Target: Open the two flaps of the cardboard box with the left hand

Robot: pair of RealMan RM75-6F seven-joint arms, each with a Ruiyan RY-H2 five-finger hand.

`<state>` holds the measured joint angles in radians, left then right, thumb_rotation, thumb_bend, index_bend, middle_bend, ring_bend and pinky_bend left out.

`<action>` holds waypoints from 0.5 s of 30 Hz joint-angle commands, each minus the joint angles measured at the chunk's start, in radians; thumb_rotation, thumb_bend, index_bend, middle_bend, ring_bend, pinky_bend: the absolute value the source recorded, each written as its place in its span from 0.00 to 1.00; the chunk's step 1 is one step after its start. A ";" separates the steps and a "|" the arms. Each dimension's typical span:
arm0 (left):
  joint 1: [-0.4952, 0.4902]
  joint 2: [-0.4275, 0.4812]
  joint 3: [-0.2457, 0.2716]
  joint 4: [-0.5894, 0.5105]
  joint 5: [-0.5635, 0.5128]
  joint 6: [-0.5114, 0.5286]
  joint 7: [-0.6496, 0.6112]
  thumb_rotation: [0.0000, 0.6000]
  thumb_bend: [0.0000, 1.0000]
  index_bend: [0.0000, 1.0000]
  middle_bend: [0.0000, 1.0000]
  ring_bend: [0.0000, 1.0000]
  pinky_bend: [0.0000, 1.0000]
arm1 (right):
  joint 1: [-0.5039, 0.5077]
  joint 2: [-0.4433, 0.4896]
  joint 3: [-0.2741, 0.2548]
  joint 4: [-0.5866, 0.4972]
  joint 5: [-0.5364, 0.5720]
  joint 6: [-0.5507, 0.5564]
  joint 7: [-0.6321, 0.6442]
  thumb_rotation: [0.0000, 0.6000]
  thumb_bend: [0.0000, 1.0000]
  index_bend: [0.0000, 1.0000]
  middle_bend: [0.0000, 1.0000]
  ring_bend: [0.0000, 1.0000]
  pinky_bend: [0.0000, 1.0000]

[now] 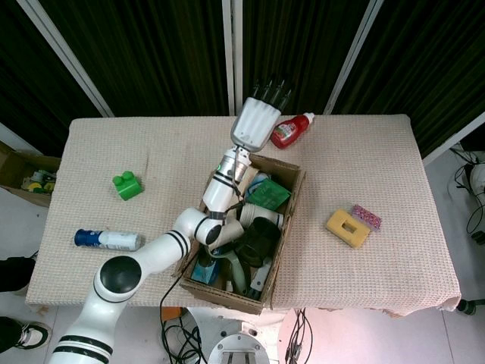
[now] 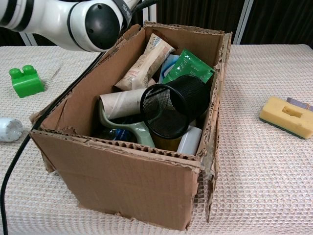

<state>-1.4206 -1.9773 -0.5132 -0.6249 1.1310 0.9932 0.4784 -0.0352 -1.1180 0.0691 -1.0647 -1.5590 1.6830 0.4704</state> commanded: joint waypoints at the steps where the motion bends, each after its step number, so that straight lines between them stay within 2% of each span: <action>1: 0.277 0.307 0.097 -0.660 -0.087 0.070 0.232 0.39 0.10 0.02 0.05 0.03 0.17 | 0.002 -0.005 -0.003 0.001 -0.009 0.006 -0.012 0.93 0.58 0.00 0.00 0.00 0.00; 2: 0.339 0.397 0.123 -0.826 -0.122 0.099 0.303 0.26 0.10 0.02 0.06 0.03 0.17 | 0.002 -0.008 -0.003 0.000 -0.010 0.008 -0.018 0.93 0.58 0.00 0.00 0.00 0.00; 3: 0.396 0.486 0.150 -0.979 -0.155 0.132 0.365 0.17 0.09 0.03 0.06 0.03 0.17 | 0.002 -0.010 -0.002 -0.001 -0.010 0.009 -0.025 0.94 0.58 0.00 0.00 0.00 0.00; 4: 0.464 0.595 0.183 -1.151 -0.189 0.183 0.424 0.14 0.09 0.03 0.06 0.03 0.17 | 0.001 -0.012 -0.001 -0.004 -0.009 0.012 -0.036 0.94 0.59 0.00 0.00 0.00 0.00; 7: 0.619 0.801 0.259 -1.405 -0.180 0.305 0.431 0.11 0.09 0.04 0.06 0.03 0.17 | 0.000 -0.015 0.001 -0.022 -0.006 0.015 -0.062 0.94 0.59 0.00 0.00 0.00 0.00; 10: 0.774 0.940 0.344 -1.475 -0.062 0.381 0.270 0.09 0.09 0.04 0.06 0.03 0.17 | -0.001 -0.018 -0.003 -0.040 -0.010 0.015 -0.087 0.93 0.59 0.00 0.00 0.00 0.00; 12: 0.876 1.007 0.421 -1.456 0.056 0.418 0.130 0.09 0.10 0.04 0.06 0.03 0.17 | -0.004 -0.026 -0.010 -0.047 -0.013 0.011 -0.107 0.93 0.59 0.00 0.00 0.00 0.00; 15: 0.993 1.040 0.512 -1.388 0.202 0.485 -0.028 0.08 0.10 0.04 0.06 0.03 0.17 | -0.009 -0.038 -0.018 -0.049 -0.011 0.001 -0.126 0.93 0.59 0.00 0.00 0.00 0.00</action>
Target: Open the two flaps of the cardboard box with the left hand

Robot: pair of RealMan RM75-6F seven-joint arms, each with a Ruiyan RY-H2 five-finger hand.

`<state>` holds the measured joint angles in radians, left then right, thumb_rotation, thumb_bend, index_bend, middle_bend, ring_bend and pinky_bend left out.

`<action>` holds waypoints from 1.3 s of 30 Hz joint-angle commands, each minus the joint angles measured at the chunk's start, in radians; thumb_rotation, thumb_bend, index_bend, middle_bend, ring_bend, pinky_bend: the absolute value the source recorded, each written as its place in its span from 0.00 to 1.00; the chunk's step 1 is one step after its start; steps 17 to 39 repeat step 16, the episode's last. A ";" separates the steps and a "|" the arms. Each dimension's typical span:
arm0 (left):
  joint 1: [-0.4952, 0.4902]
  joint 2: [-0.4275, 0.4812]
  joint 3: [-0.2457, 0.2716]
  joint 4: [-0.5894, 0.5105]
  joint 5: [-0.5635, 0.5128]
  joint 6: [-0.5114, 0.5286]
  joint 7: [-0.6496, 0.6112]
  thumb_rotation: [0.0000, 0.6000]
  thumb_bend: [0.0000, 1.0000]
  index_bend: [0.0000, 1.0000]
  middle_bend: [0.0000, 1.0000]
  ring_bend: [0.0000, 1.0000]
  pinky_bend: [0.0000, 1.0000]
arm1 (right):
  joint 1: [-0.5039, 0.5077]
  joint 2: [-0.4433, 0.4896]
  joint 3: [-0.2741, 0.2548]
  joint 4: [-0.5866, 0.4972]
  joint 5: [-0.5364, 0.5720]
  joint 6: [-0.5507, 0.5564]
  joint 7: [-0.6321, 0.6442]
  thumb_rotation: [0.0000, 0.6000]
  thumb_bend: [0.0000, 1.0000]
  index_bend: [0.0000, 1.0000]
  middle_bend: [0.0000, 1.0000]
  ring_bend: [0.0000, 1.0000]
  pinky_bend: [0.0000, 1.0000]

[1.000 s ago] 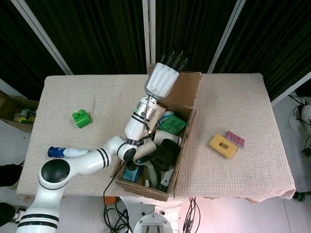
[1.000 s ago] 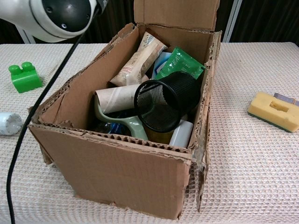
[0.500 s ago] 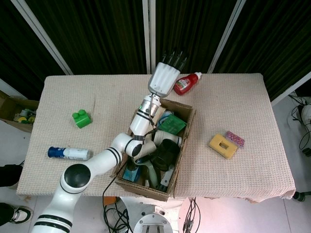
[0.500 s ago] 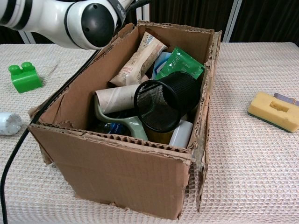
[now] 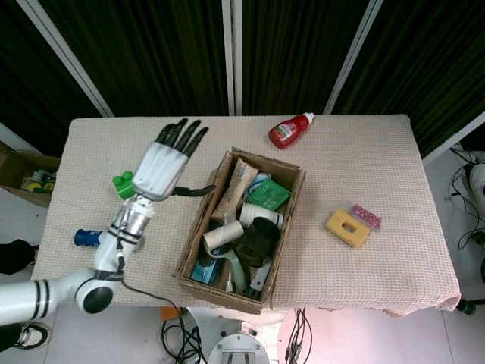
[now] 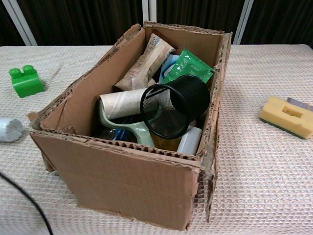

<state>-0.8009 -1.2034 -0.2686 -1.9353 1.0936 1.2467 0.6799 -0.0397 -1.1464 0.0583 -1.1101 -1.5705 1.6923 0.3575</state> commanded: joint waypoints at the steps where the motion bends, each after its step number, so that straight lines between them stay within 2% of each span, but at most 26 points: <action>1: 0.435 0.261 0.313 -0.037 0.296 0.276 -0.296 0.08 0.10 0.04 0.06 0.03 0.17 | -0.008 -0.018 -0.013 -0.001 0.004 -0.017 -0.019 0.93 0.59 0.00 0.00 0.00 0.00; 4: 0.563 0.211 0.392 0.102 0.414 0.392 -0.419 0.08 0.11 0.04 0.06 0.03 0.17 | -0.018 -0.038 -0.023 0.008 0.015 -0.035 -0.028 0.94 0.59 0.00 0.00 0.00 0.00; 7: 0.658 0.151 0.428 0.234 0.467 0.481 -0.496 0.07 0.13 0.04 0.06 0.03 0.17 | -0.026 -0.057 -0.034 0.023 0.021 -0.052 -0.036 0.93 0.59 0.00 0.00 0.00 0.00; 13: 0.759 0.058 0.445 0.437 0.530 0.567 -0.616 0.10 0.13 0.04 0.06 0.03 0.17 | -0.036 -0.077 -0.047 0.038 0.011 -0.051 -0.046 0.93 0.59 0.00 0.00 0.00 0.00; 16: 0.782 0.025 0.447 0.510 0.537 0.561 -0.684 0.11 0.13 0.04 0.07 0.03 0.17 | -0.039 -0.083 -0.052 0.042 0.003 -0.046 -0.054 0.93 0.59 0.00 0.00 0.00 0.00; 39: 0.782 0.025 0.447 0.510 0.537 0.561 -0.684 0.11 0.13 0.04 0.07 0.03 0.17 | -0.039 -0.083 -0.052 0.042 0.003 -0.046 -0.054 0.93 0.59 0.00 0.00 0.00 0.00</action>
